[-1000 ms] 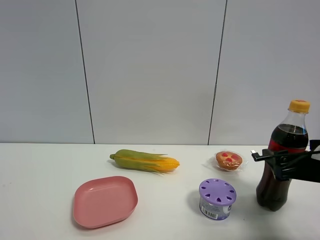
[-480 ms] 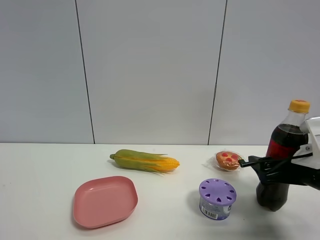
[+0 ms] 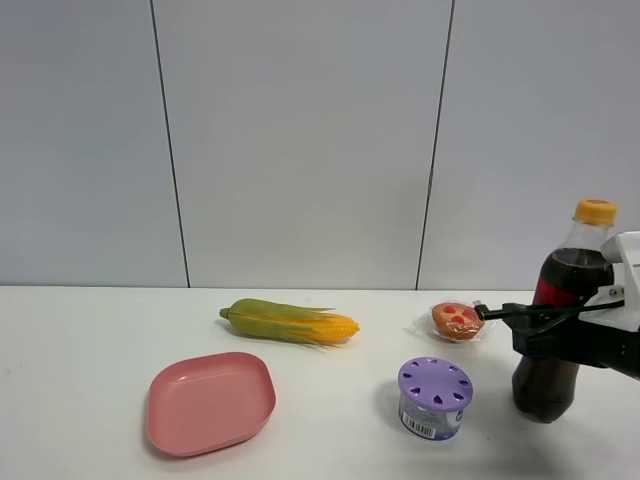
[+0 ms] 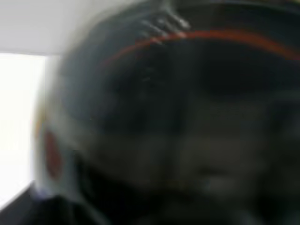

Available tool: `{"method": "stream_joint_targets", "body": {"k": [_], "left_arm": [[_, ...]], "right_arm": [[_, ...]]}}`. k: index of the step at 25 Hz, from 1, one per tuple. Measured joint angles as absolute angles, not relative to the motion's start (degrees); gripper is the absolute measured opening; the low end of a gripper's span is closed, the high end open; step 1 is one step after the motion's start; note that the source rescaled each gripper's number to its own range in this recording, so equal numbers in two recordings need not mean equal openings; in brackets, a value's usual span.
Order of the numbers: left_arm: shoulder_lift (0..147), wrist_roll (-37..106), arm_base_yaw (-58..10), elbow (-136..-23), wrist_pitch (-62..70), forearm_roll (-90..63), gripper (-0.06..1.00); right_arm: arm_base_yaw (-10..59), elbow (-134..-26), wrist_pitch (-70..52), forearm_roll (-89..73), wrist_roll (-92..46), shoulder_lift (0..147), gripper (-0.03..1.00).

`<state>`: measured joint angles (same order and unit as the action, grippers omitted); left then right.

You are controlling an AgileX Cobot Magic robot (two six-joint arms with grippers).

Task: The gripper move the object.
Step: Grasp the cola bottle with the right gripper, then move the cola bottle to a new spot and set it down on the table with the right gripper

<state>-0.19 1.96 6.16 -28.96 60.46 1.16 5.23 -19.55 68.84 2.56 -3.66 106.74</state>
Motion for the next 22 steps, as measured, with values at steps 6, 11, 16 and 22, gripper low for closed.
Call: {"method": "stream_joint_targets", "body": {"k": [6,11,16,22], "left_arm": [[-0.19,1.96,6.16,-28.96,60.46,1.11,1.00],[-0.19,1.96,6.16,-28.96,60.46,1.11,1.00],[-0.19,1.96,6.16,-28.96,60.46,1.11,1.00],[-0.19,1.96,6.16,-28.96,60.46,1.11,1.00]], "right_arm": [[5.23,-19.55,68.92,3.52,-0.46,106.74,0.00],[5.23,-19.55,68.92,3.52,-0.46,106.74,0.00],[5.23,-19.55,68.41,4.02,-0.40,106.27,0.00],[5.23,-19.45,64.45,7.81,0.00,100.53,0.00]]}}
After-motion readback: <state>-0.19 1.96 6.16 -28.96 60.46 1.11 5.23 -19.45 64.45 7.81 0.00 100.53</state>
